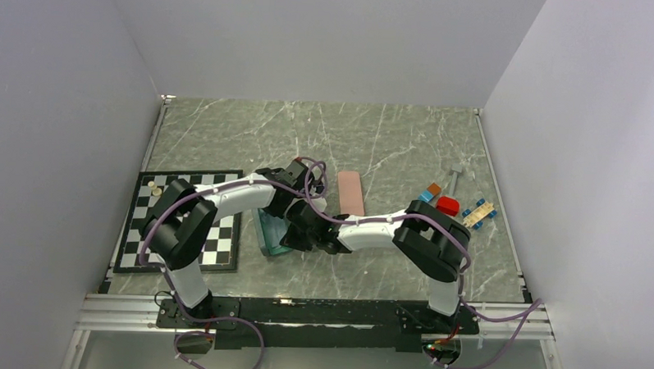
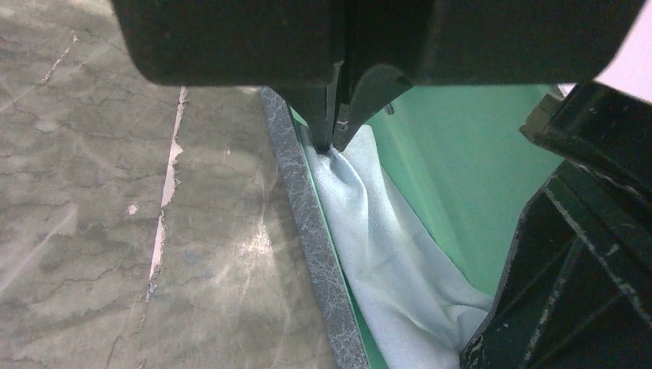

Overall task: Organize the sunglasses
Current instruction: Place the folded cleaning cloth in the sunglasses case.

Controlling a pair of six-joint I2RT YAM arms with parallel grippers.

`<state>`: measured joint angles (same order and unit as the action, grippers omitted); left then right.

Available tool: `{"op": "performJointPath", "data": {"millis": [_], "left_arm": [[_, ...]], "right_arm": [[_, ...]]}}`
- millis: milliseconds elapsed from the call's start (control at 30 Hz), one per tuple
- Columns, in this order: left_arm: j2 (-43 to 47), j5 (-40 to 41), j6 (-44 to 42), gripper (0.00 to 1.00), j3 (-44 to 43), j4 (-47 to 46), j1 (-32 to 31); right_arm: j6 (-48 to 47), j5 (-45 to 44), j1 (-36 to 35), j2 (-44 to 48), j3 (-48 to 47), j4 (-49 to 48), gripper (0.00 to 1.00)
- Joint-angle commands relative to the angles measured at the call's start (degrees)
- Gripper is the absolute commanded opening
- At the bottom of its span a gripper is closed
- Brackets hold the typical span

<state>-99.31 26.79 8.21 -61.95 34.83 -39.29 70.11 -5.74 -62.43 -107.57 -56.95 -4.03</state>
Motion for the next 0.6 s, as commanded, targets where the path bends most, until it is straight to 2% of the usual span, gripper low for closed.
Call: {"op": "performJointPath", "data": {"millis": [0,133,267,333,567], "left_arm": [[-1.7,0.8,0.6,0.08,-1.8,-2.3,0.3],[-2.1,0.7,0.6,0.16,-2.4,-2.6,0.2],[-1.4,0.7,1.1,0.19,-2.5,-3.1,0.2],[-0.9,0.7,1.3,0.27,-2.6,-3.6,0.2],[-1.1,2.6,2.5,0.29,-4.1,-2.1,0.3]], "right_arm": [[-1.5,0.8,-0.6,0.3,-1.0,-1.6,0.0],[-1.2,0.8,-0.5,0.4,-0.4,-1.9,0.0],[-1.1,1.0,-0.4,0.0,-0.4,-2.1,0.0],[-1.1,1.0,-0.4,0.0,-0.4,-2.1,0.0],[-1.2,0.8,-0.3,0.4,-0.2,-1.8,0.01]]}}
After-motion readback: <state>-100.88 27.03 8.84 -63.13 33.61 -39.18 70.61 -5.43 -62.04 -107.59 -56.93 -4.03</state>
